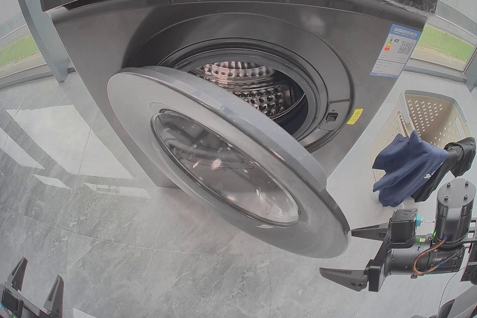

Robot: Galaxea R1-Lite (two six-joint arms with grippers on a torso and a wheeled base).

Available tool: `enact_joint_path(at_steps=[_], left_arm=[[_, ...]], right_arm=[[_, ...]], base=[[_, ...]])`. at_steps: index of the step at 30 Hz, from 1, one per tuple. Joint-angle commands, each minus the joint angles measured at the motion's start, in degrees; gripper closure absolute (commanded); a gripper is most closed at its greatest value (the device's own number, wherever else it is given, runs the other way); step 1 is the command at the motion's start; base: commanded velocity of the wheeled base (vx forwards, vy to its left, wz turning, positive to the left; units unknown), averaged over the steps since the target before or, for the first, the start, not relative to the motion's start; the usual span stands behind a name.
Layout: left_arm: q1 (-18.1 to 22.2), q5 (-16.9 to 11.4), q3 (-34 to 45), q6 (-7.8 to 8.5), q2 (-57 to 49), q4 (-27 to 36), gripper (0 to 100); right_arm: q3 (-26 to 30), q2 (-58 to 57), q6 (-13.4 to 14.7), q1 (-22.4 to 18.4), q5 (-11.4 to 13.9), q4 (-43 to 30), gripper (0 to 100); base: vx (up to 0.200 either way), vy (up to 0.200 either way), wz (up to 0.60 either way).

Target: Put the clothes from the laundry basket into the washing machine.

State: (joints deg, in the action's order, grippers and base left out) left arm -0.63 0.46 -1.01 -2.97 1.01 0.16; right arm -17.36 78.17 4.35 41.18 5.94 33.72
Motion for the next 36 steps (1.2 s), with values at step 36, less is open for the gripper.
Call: enact_joint_path(at_steps=[36], left_arm=[[0.02,0.06,0.92,0.07,-0.75,0.02,0]], right_arm=[[0.57,0.94,0.48,-0.66,-3.21,0.03,0]], base=[[0.0,0.0,0.0]])
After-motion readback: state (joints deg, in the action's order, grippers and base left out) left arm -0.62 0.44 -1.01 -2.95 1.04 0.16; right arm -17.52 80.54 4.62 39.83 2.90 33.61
